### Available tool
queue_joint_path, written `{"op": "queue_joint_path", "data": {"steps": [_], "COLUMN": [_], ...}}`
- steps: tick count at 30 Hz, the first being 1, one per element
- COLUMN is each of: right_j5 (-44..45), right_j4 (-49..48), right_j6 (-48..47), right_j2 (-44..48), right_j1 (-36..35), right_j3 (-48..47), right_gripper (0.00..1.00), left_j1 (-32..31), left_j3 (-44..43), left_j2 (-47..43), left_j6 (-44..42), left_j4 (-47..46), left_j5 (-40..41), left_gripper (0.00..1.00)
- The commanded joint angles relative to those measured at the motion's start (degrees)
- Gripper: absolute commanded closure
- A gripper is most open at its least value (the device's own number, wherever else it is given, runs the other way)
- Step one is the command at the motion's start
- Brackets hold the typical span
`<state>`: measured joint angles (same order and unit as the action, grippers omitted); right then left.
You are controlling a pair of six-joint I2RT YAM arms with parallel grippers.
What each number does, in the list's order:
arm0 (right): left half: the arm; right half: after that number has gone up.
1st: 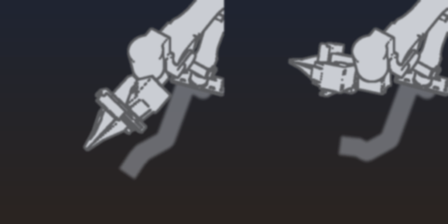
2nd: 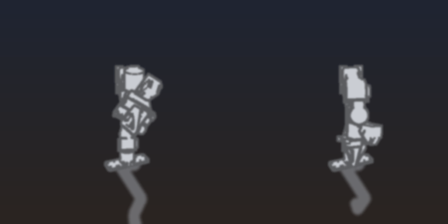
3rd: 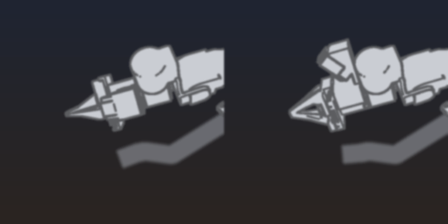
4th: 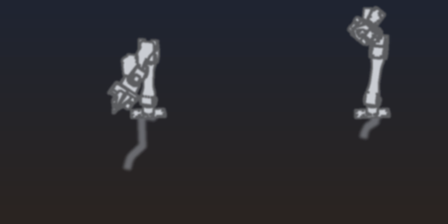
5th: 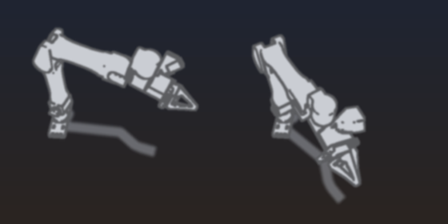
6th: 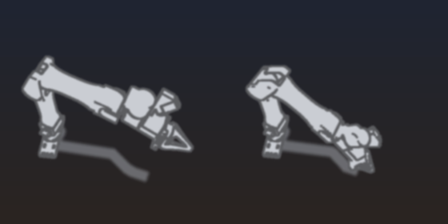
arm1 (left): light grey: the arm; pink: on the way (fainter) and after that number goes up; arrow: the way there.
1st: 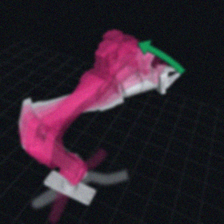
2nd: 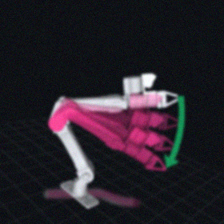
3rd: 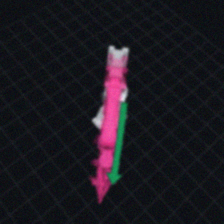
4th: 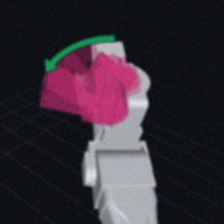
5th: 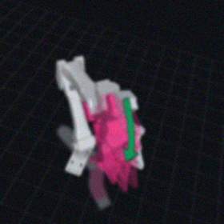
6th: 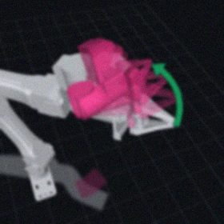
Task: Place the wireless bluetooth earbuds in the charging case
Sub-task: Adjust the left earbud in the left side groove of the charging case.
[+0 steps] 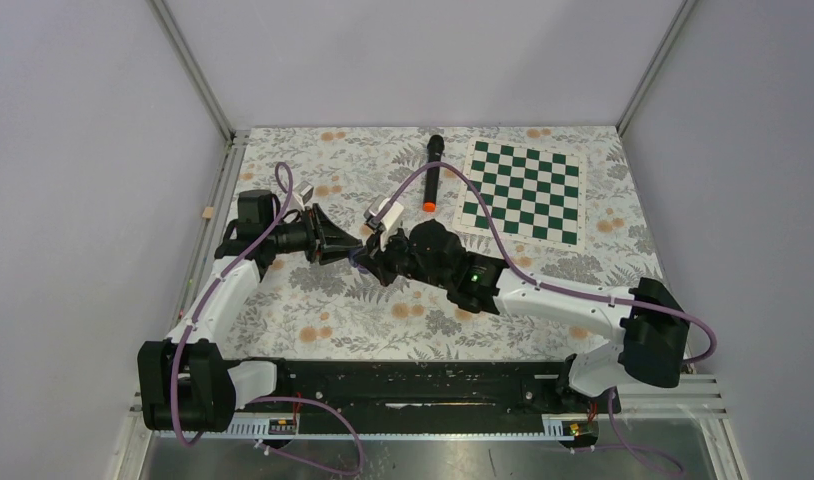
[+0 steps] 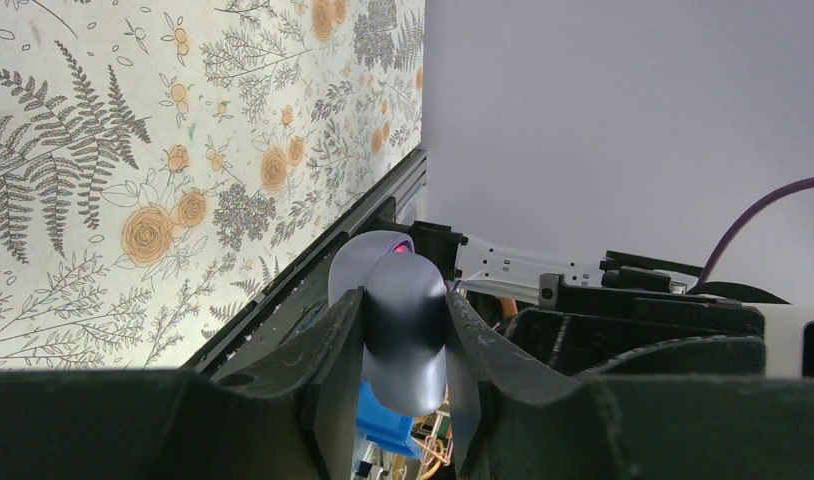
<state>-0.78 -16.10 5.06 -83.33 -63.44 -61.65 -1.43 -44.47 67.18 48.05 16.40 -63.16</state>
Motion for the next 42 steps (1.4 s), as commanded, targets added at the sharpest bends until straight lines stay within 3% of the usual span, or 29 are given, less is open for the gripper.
{"op": "queue_joint_path", "data": {"steps": [1, 21, 42], "right_j5": [-0.82, 3.61, 3.51], "right_j4": [1.11, 0.51, -0.17], "right_j6": [0.4, 0.13, 1.67], "right_j2": [-1.36, 2.26, 1.94], "right_j1": [-0.46, -0.46, -0.46], "right_j3": [-2.68, 4.87, 6.51], "right_gripper": [1.0, 1.0, 1.0], "left_j1": [0.28, 0.25, 0.29], "left_j3": [-1.66, -2.03, -2.55], "left_j2": [-1.58, -1.05, -1.29], "left_j6": [-0.02, -0.04, -0.14], "left_j4": [-1.64, -1.64, -1.09], "left_j5": [-1.9, -1.93, -1.72], "left_gripper": [1.0, 1.0, 1.0]}}
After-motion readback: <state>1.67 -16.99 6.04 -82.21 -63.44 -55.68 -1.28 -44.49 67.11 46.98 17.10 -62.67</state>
